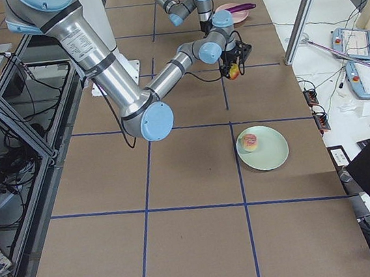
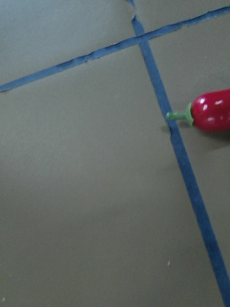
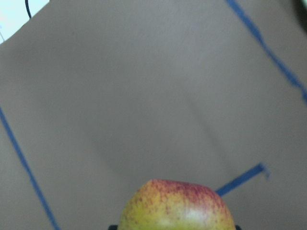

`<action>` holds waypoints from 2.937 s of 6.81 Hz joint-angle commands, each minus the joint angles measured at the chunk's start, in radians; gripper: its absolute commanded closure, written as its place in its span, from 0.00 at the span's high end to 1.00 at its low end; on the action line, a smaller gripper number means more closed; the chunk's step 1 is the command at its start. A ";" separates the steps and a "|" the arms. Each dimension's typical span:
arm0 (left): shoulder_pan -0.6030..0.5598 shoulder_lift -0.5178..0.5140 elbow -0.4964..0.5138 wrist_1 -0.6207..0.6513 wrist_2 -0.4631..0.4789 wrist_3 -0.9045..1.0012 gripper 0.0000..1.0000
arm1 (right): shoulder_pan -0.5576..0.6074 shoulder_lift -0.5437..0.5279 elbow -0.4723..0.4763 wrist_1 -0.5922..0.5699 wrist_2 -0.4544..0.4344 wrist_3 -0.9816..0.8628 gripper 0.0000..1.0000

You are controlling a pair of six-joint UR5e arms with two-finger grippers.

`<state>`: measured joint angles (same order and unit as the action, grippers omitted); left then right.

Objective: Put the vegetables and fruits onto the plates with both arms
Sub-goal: 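Carry the apple to the green plate while the left gripper grasps the red chili, then release the apple on the green plate while the left gripper places the chili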

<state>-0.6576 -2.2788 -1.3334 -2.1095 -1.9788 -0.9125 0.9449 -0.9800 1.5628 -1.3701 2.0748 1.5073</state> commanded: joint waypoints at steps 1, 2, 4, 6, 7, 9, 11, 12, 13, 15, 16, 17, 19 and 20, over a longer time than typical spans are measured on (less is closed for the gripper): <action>0.058 -0.019 0.000 0.032 0.076 0.006 0.72 | 0.182 -0.081 -0.112 0.002 0.028 -0.390 0.00; 0.056 -0.016 0.000 0.057 0.081 0.009 0.41 | 0.242 -0.082 -0.218 0.006 0.028 -0.558 0.00; 0.050 -0.021 -0.016 0.139 0.176 0.009 0.00 | 0.265 -0.075 -0.349 0.009 0.028 -0.665 0.00; -0.014 -0.008 -0.123 0.189 0.176 0.008 0.00 | 0.261 -0.066 -0.398 0.009 0.021 -0.679 0.01; -0.042 0.058 -0.188 0.189 0.176 0.001 0.00 | 0.255 -0.063 -0.423 0.011 0.015 -0.680 0.03; -0.175 0.149 -0.204 0.181 0.169 0.020 0.00 | 0.200 -0.062 -0.437 0.078 -0.005 -0.673 0.99; -0.302 0.165 -0.109 0.181 0.169 0.009 0.00 | 0.205 -0.063 -0.431 0.129 -0.007 -0.674 1.00; -0.336 0.159 -0.024 0.180 0.172 -0.030 0.01 | 0.212 -0.066 -0.324 0.111 0.028 -0.667 1.00; -0.358 0.147 0.052 0.177 0.173 -0.067 0.06 | 0.225 -0.074 -0.258 0.089 0.089 -0.648 1.00; -0.369 0.108 0.197 0.061 0.178 -0.146 0.65 | 0.227 -0.147 -0.079 0.068 0.145 -0.482 1.00; -0.367 0.087 0.280 -0.055 0.195 -0.146 1.00 | 0.227 -0.161 -0.046 0.065 0.156 -0.457 1.00; -0.369 0.078 0.296 -0.061 0.199 -0.137 1.00 | 0.227 -0.175 -0.014 0.040 0.169 -0.453 1.00; -0.417 0.090 0.243 -0.057 0.107 0.015 1.00 | 0.244 -0.239 0.104 -0.044 0.200 -0.472 1.00; -0.480 0.116 0.203 -0.049 -0.058 0.073 1.00 | 0.291 -0.270 0.135 -0.058 0.231 -0.527 1.00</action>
<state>-1.0810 -2.1856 -1.0876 -2.1646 -1.8902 -0.9213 1.1961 -1.2120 1.6505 -1.4028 2.2778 1.0256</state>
